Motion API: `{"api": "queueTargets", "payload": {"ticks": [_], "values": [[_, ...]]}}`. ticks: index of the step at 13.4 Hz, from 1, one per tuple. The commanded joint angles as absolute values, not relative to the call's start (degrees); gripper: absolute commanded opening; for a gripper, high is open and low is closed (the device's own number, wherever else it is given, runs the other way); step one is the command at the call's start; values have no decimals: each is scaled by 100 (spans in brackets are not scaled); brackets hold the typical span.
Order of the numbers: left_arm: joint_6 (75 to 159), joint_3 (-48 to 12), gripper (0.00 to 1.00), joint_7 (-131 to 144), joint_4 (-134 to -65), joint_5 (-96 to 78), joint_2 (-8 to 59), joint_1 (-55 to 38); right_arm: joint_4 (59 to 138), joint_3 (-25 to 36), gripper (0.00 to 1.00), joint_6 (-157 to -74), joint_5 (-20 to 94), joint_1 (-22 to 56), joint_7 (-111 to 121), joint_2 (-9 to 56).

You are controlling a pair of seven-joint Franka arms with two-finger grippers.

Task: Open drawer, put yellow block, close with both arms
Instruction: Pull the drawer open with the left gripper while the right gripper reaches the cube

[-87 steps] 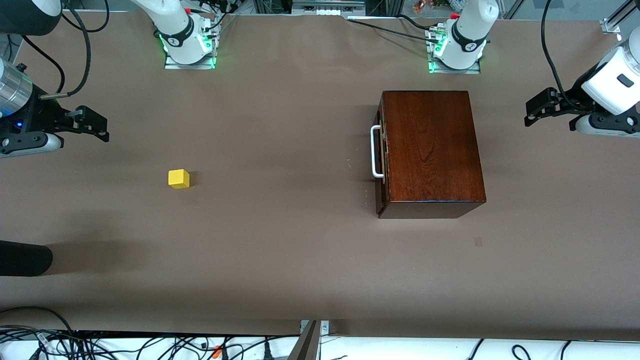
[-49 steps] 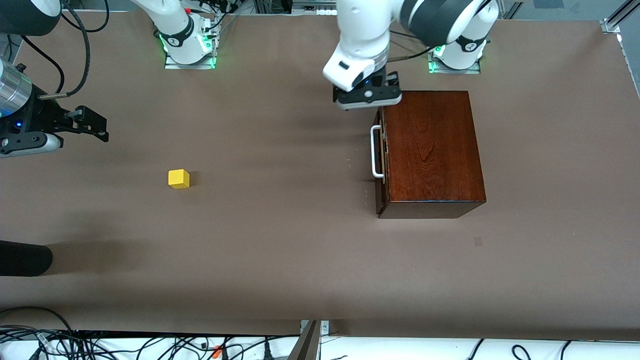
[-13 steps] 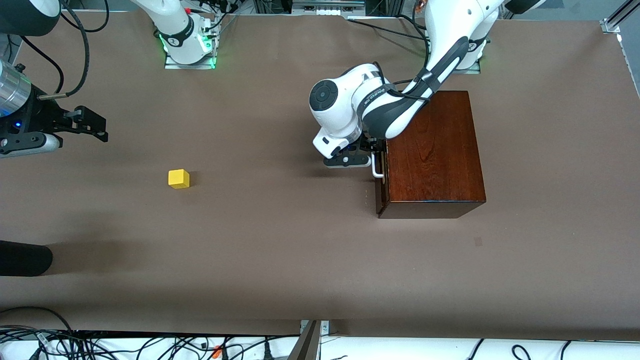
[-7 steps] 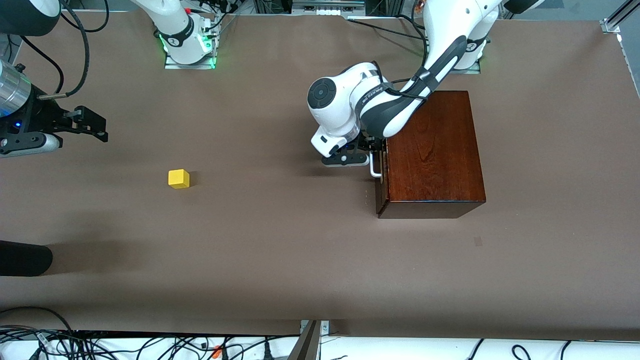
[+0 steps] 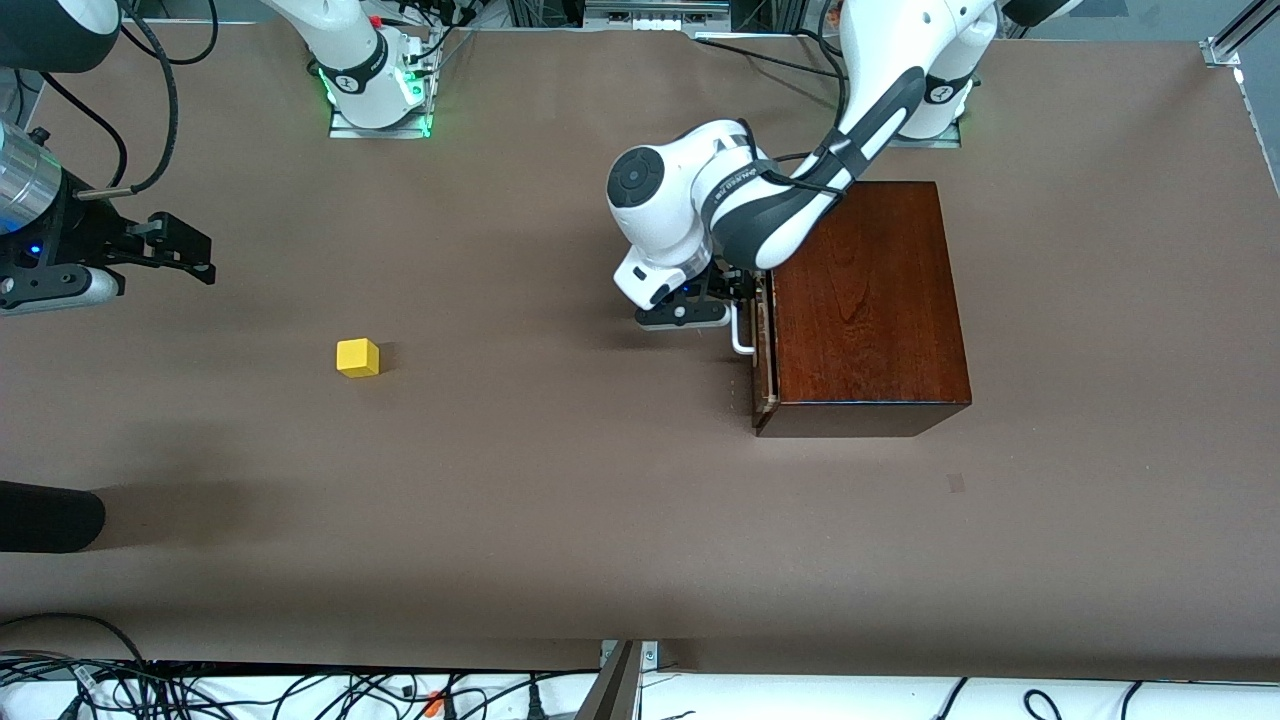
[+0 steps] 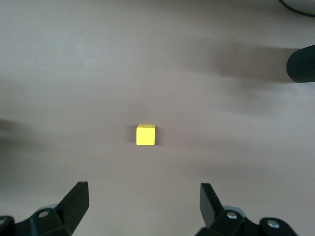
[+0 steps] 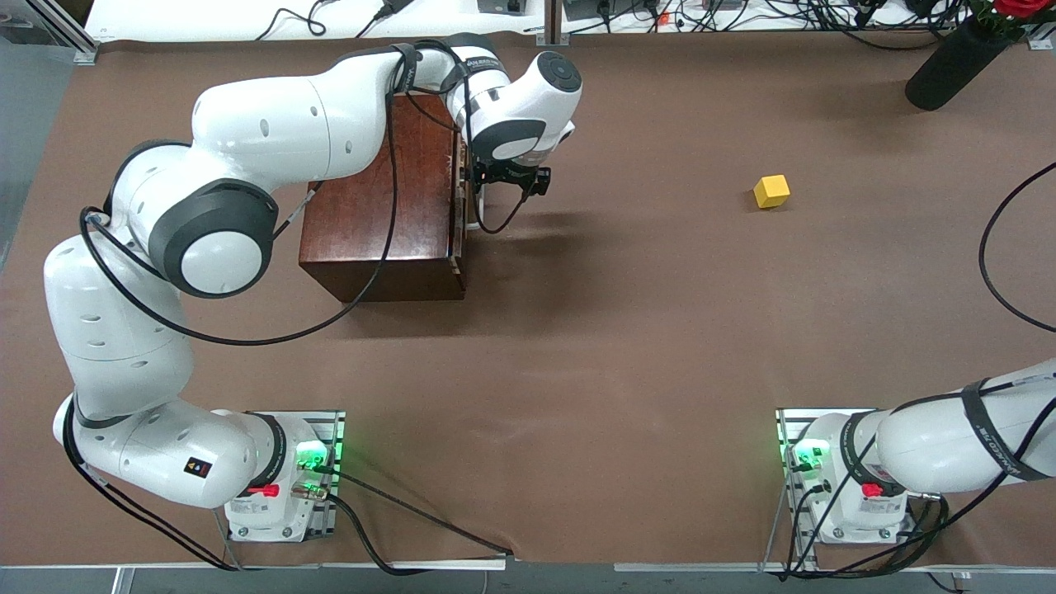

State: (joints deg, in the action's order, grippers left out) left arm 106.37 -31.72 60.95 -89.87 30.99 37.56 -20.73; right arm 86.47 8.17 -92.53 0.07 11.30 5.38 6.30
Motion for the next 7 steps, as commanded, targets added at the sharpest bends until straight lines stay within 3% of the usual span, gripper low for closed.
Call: {"api": "queueTargets", "payload": {"ticks": [1,4,7], "values": [[10696,-3208,100,6337,-8631,3085,3990,-2355,8552,835,100,-9141,-18,1037,562,677],[10714,-3217,100,6442,-8561,3076,4060,-2478,8560,835,100,-8991,-44,1046,536,703],[10740,-3217,100,6469,-8376,3006,4166,-2522,8517,853,100,-9490,-35,871,475,984]]}}
